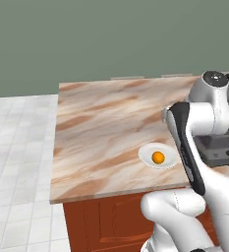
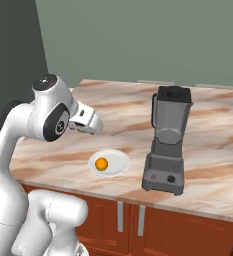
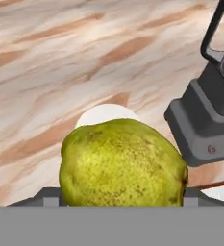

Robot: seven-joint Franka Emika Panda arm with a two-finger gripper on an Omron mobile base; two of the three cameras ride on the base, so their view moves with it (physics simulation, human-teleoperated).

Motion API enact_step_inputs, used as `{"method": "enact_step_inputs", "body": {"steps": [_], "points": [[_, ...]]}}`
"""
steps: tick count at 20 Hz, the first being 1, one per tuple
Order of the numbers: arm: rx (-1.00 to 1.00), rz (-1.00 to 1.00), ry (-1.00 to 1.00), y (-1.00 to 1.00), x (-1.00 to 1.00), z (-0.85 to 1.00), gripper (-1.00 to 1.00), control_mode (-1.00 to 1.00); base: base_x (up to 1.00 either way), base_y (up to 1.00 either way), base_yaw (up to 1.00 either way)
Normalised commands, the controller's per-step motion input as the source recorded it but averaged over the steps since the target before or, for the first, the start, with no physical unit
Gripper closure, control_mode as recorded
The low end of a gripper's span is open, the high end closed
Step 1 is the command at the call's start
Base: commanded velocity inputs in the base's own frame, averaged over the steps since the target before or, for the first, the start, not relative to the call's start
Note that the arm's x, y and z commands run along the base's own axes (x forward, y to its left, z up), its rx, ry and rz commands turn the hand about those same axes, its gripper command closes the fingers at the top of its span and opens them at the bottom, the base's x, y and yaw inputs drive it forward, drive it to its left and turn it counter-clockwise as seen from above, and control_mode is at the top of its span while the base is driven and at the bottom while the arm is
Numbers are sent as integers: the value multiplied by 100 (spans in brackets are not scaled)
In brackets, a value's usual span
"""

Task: Pick the orange and pear from the fridge and place them on the plate next to the blender to make a fruit smoothie.

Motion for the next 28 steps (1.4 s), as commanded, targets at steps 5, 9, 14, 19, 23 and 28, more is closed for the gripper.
{"method": "enact_step_inputs", "body": {"steps": [5,9,14,19,23,28], "points": [[2,-3,66,-29,88,-72,100,-100,0,0,0],[17,0,15,-23,67,-91,100,-100,0,0,0],[6,0,1,-22,69,-85,100,-100,0,0,0],[-5,0,0,-2,54,-72,100,-100,0,0,0],[-9,0,-1,0,40,-71,100,-100,0,0,0],[-6,0,0,-1,28,-82,100,-100,0,0,0]]}}
